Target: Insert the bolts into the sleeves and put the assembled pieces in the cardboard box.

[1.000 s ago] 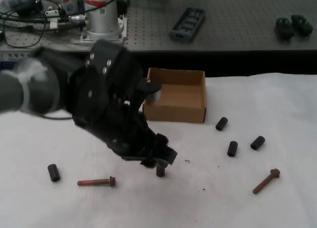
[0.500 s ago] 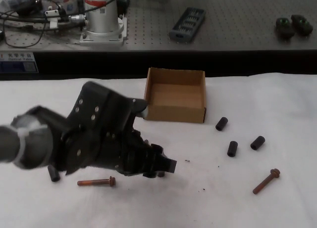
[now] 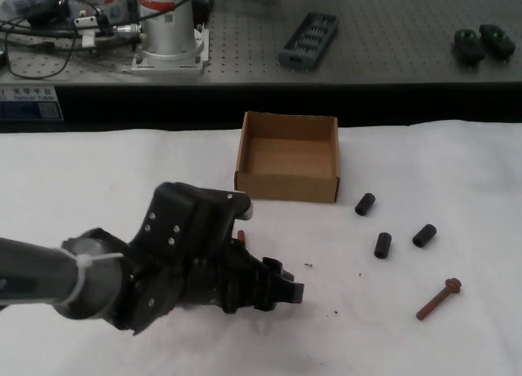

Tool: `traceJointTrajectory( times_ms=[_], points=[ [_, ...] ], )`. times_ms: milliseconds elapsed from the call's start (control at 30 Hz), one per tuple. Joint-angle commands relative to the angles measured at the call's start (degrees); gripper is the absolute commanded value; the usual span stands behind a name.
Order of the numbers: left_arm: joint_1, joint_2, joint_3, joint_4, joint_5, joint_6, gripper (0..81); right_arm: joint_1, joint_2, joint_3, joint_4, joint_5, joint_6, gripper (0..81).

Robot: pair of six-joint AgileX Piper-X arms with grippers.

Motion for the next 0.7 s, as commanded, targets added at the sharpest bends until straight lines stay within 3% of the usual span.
traceJointTrajectory(
  times_ms=[0, 367, 533, 667],
  points=[
    [-0.4, 2.1, -0.1, -3.6, -2.4, -1.0, 39.0, 0.1, 0.1, -0.1, -1.2, 0.1, -0.8, 7.1],
    [-0.4, 4.0, -3.0, -5.0, -5.1, -1.9, 21.0, 0.1, 0.1, -0.1, -0.7, 0.1, -0.8, 7.1],
    [-0.4, 5.6, -4.9, -4.1, -0.3, -1.9, 0.9, 0.1, 0.1, -0.1, 0.9, 0.1, -0.8, 7.1],
    [-0.4, 5.6, -4.9, -2.4, 3.5, 0.4, 0.6, 0.1, 0.1, -0.1, 0.9, 0.1, -0.8, 7.1]
  ],
)
